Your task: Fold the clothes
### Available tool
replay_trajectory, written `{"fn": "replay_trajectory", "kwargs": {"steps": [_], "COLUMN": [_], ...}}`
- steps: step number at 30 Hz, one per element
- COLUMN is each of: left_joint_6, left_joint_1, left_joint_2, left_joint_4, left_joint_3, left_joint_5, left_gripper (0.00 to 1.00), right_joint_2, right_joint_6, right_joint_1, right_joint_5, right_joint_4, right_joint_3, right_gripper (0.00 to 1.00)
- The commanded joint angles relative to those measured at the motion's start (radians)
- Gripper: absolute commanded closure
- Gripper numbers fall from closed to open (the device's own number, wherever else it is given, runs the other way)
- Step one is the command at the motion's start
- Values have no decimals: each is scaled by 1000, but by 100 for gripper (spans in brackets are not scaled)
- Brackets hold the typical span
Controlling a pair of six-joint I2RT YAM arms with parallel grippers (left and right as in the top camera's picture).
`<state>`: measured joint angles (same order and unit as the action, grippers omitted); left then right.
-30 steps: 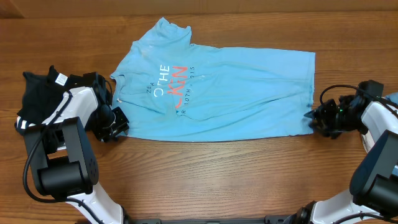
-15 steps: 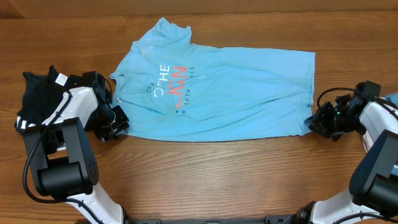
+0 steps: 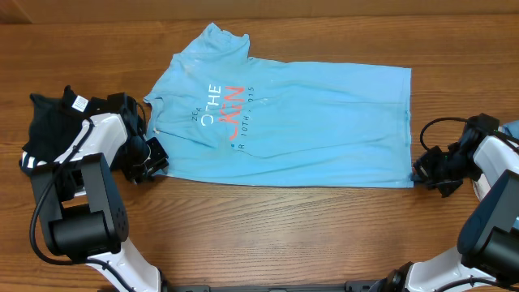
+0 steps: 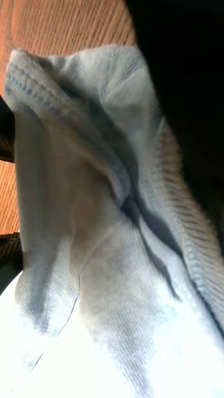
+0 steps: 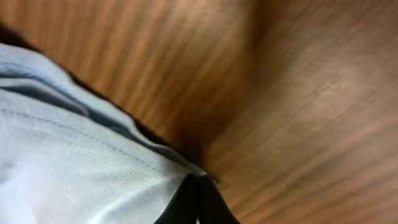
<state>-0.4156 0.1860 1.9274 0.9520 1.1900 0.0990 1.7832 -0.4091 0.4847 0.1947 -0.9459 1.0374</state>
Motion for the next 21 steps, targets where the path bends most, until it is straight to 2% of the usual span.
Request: {"fn": "replay_trajectory", "kwargs": {"steps": [1,4,5,7,9,10,11,13,16,18,21], "left_joint_6": [19,19,19,19,19,19,19,34,140,198,254], "left_joint_1": [6,6,6,6,6,6,6,6,5,3,-16], "left_joint_2": [14,14,14,14,14,14,14,14,12,10,6], "left_joint_4": [-26,-26,-25,-24,-25,-22,-21,-21,37,119,221], "left_joint_3": [-9,-9,-9,-9,-9,-9,-9,-7,51,127,249], "left_joint_5": [25,25,25,25,25,25,26,33,94,140,154], "left_gripper": [61,61,61,60,60,60,61,63,60,58,52], "right_joint_2": [1,1,1,1,1,1,1,-14,-101,-163,-214], "right_joint_6": [-45,-48,-68,-69,-90,-94,-85,57,120,176,185], "right_joint_1": [6,6,6,6,6,6,6,6,6,0,-33], "right_joint_5": [-105,-132,-156,-176,-175,-170,-127,91,267,386,428], "right_joint_4": [-2,-22,-30,-32,-29,-25,-14,27,64,98,82], "right_joint_3": [-3,-3,-3,-3,-3,-3,0,14,40,47,47], "right_gripper": [96,95,78,77,89,88,88,83,75,75,76]}}
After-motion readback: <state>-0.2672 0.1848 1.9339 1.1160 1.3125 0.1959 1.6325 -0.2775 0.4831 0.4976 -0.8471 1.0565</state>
